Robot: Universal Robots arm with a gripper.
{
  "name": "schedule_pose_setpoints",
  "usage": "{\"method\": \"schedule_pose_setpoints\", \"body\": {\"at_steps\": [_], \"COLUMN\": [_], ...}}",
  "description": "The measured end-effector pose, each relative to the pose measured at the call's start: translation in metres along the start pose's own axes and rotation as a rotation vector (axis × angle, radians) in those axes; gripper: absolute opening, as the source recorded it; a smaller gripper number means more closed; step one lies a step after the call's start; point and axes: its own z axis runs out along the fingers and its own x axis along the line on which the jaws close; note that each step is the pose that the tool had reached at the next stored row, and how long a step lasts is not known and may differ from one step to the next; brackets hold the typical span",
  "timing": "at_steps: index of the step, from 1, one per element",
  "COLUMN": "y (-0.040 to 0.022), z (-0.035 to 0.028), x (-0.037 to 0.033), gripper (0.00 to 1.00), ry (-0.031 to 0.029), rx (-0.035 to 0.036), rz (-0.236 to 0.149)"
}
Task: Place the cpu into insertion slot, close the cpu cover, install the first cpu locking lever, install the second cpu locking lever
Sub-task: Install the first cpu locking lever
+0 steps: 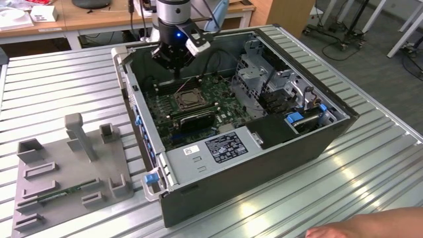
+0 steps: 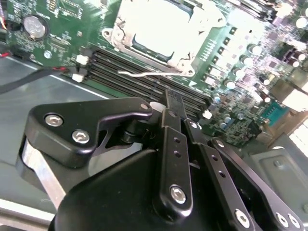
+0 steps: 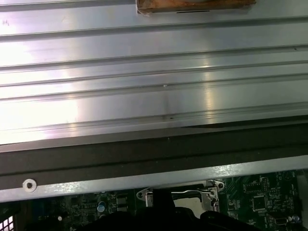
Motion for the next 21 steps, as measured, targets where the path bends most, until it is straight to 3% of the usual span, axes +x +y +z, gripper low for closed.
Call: {"method": "schedule_pose_setpoints", "body": {"at_steps": [4,13,21], "y": [0.0009,0.0033,0.0087], "z": [0.0030,0.0168,0.0251], "x": [-0.0075,-0.0153,-0.0177], "gripper": [0.10,0.10,0.10], "ry": [-0.0004,-0.0003,0.0008], "rx": [0.0033,0.0048,0.0049], "rz": [0.001,0.001,0.001]}}
